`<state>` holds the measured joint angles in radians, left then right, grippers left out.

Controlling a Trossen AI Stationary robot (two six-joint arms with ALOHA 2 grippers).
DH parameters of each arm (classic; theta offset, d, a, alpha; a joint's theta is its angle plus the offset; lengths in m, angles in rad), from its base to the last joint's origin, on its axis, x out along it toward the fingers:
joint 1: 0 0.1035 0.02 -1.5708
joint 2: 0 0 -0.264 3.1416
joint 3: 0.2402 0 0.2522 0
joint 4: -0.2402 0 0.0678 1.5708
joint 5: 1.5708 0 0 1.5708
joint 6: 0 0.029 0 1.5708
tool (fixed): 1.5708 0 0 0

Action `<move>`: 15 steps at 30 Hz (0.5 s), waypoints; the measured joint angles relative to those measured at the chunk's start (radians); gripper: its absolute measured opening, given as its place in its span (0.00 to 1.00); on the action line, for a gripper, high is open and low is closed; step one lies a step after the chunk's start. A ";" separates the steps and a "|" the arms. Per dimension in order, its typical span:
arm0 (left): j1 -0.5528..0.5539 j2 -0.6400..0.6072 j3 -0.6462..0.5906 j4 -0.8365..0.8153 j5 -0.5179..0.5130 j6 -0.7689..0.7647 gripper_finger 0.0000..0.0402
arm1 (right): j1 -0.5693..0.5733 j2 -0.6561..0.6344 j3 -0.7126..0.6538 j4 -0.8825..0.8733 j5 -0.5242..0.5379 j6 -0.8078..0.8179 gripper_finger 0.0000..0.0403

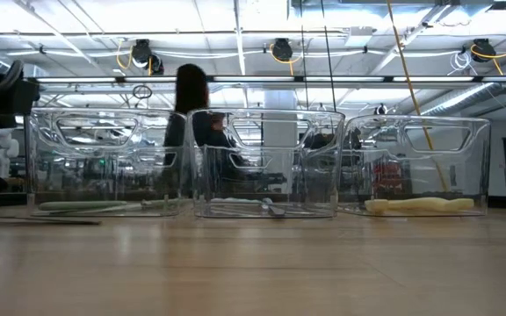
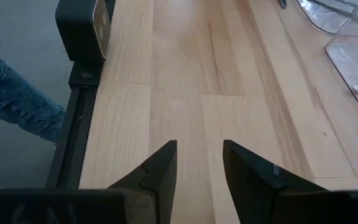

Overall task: Sort silverware by color (type)
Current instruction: Put the green knife into the left transparent bin

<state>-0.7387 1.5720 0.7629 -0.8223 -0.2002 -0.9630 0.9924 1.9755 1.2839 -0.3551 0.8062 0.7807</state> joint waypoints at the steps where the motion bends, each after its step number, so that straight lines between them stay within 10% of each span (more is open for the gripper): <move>1: 0.000 -0.001 -0.007 0.016 0.002 0.002 0.33 | 0.000 0.000 0.000 0.000 0.000 0.000 0.30; 15: -0.001 0.008 0.042 0.156 0.103 0.030 0.33 | 0.000 0.000 0.000 0.015 0.000 -0.007 0.30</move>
<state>-0.7396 1.5797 0.8046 -0.6665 -0.0972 -0.9333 0.9924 1.9755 1.2839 -0.3401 0.8063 0.7734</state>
